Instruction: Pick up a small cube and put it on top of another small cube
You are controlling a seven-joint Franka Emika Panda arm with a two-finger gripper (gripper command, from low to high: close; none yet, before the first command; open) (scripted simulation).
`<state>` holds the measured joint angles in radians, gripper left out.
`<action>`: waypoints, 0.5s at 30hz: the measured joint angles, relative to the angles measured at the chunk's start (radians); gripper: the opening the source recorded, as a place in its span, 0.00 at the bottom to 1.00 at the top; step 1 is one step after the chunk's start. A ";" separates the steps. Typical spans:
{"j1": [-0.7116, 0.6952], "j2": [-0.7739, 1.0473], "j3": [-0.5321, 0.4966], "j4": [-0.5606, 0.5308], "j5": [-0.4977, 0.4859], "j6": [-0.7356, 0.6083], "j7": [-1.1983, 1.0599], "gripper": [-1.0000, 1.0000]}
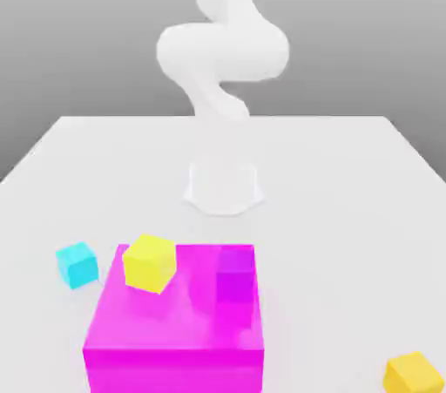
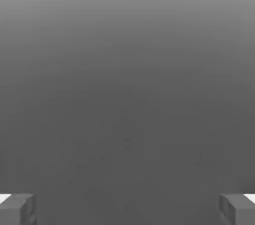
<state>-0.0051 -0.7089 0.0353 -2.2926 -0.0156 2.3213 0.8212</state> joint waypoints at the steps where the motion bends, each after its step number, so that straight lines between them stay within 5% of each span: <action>1: -0.002 0.039 0.015 0.003 -0.007 0.009 0.010 0.50; 15: 0.008 0.549 0.190 0.045 -0.141 0.128 0.162 0.50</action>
<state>0.0029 -0.1594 0.2248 -2.2478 -0.1566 2.4490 0.9834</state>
